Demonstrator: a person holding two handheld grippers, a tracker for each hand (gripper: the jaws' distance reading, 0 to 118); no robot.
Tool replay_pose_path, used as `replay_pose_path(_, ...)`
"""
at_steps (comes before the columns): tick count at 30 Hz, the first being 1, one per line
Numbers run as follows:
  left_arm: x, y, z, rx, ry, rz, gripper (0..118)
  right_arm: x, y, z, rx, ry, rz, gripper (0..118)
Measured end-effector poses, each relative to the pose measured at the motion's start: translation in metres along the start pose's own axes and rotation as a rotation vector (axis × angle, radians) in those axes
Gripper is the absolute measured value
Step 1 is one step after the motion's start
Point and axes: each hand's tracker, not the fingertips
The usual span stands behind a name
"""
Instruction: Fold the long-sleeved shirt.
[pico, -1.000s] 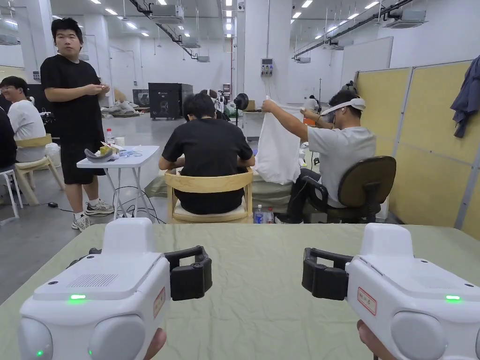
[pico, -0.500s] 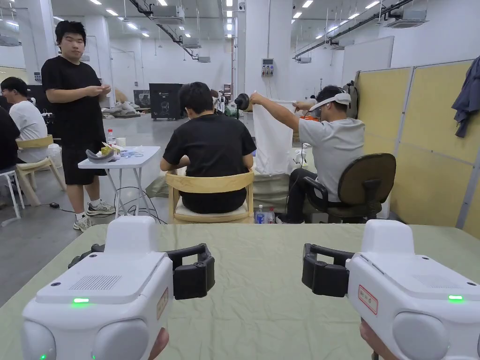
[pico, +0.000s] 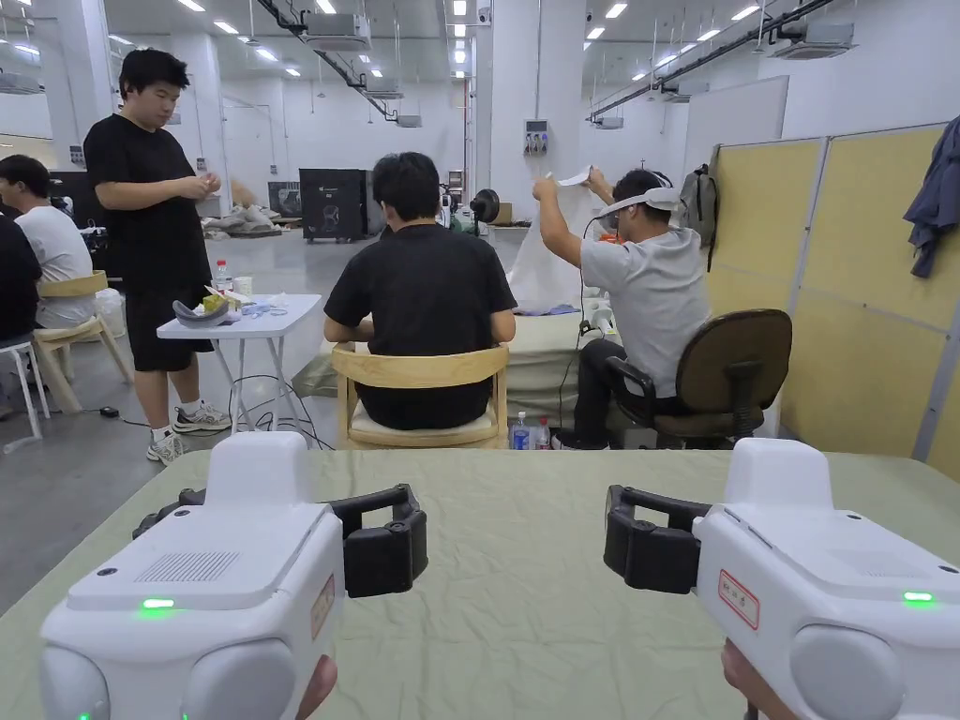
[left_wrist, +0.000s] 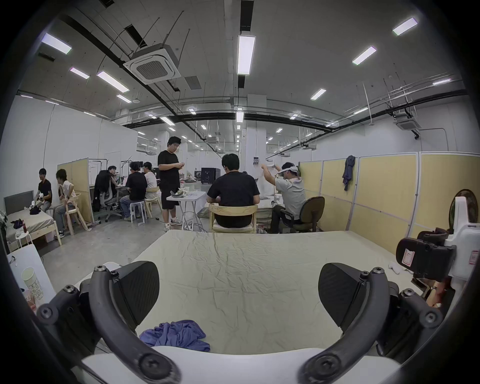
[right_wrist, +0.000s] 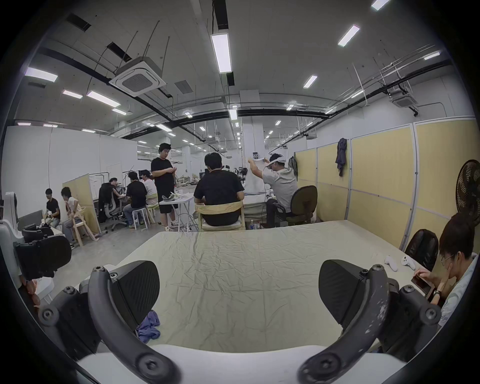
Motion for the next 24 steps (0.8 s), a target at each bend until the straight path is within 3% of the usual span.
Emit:
replay_pose_path(7, -0.001, 0.001, 0.000, 0.006, 0.003, 0.016, 118, 0.000, 0.000, 0.000, -0.005, 0.005, -0.016, 118)
replay_pose_path(8, -0.001, 0.001, 0.000, -0.002, 0.002, 0.014, 105, 0.000, 0.000, 0.001, -0.015, 0.019, -0.008, 92)
replay_pose_path(9, -0.002, 0.002, 0.002, -0.016, -0.011, 0.014, 71, 0.000, 0.000, 0.004, -0.011, 0.039, 0.000, 51)
replay_pose_path(10, -0.003, 0.002, 0.007, 0.014, -0.049, 0.035, 52, -0.002, 0.000, 0.006, 0.010, 0.067, 0.011, 51)
replay_pose_path(11, -0.003, 0.002, 0.008, 0.024, -0.051, 0.039, 33, -0.006, -0.001, 0.007, 0.008, 0.033, 0.039, 34)
replay_pose_path(12, -0.001, 0.001, 0.005, 0.016, -0.042, 0.036, 0, -0.008, -0.001, 0.007, -0.001, -0.001, 0.062, 2)
replay_pose_path(13, 0.003, 0.001, 0.007, 0.009, -0.029, 0.049, 3, -0.007, -0.004, 0.008, 0.011, -0.047, 0.077, 3)
replay_pose_path(15, 0.005, -0.001, 0.010, 0.010, -0.049, 0.032, 2, -0.004, -0.007, 0.008, 0.036, 0.013, 0.049, 3)
replay_pose_path(21, -0.022, 0.004, 0.013, 0.028, 0.021, 0.047, 2, -0.025, -0.001, -0.008, 0.040, 0.003, 0.035, 3)
replay_pose_path(24, -0.067, 0.007, 0.032, 0.040, 0.122, 0.091, 2, -0.077, 0.009, -0.021, 0.034, 0.191, 0.005, 3)
